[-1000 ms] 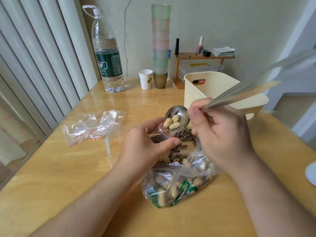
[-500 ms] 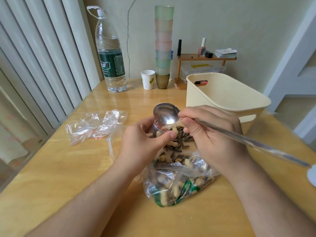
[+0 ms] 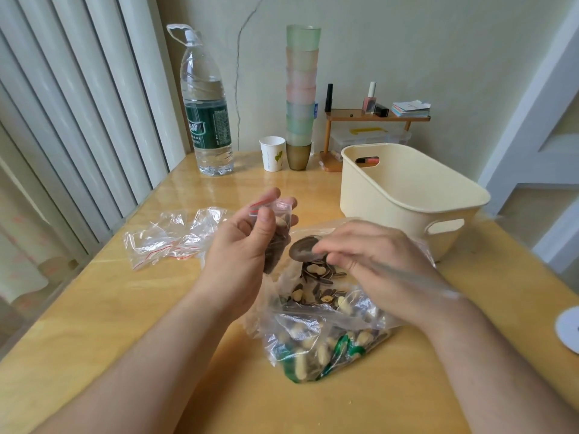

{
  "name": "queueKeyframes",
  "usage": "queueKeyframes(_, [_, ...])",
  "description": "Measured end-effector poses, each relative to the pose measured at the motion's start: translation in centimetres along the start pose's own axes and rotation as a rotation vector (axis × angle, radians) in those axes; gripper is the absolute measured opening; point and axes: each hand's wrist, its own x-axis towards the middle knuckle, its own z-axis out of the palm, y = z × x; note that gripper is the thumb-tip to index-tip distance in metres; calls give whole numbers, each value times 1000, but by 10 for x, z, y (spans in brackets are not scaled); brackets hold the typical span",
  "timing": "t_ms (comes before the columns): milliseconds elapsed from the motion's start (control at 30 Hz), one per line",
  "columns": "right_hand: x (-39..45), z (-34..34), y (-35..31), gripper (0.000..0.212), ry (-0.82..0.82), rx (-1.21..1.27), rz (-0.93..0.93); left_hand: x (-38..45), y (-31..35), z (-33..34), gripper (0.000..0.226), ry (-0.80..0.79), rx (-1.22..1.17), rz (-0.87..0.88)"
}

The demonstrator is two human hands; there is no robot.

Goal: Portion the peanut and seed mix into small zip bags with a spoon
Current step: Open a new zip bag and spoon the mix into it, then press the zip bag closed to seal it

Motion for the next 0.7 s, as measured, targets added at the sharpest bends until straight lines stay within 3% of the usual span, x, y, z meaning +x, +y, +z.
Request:
queueKeyframes(100, [8, 19, 11, 20, -90, -92, -104, -1, 2, 2, 62, -4, -63, -18])
queueKeyframes(300, [1, 20, 10, 39, -227, -155, 35, -1, -1, 5, 69, 8, -168, -67])
queueKeyframes(467, [0, 23, 1, 41, -390, -212, 102, -3, 3, 6, 71, -122, -244, -138])
queueKeyframes(567, [0, 20, 3, 56, -219, -76, 174, -5, 2, 7, 65, -216, -272, -138])
queueKeyframes(700, [3, 11, -2, 33, 269, 279, 258, -7, -1, 9, 59, -337, -181, -73])
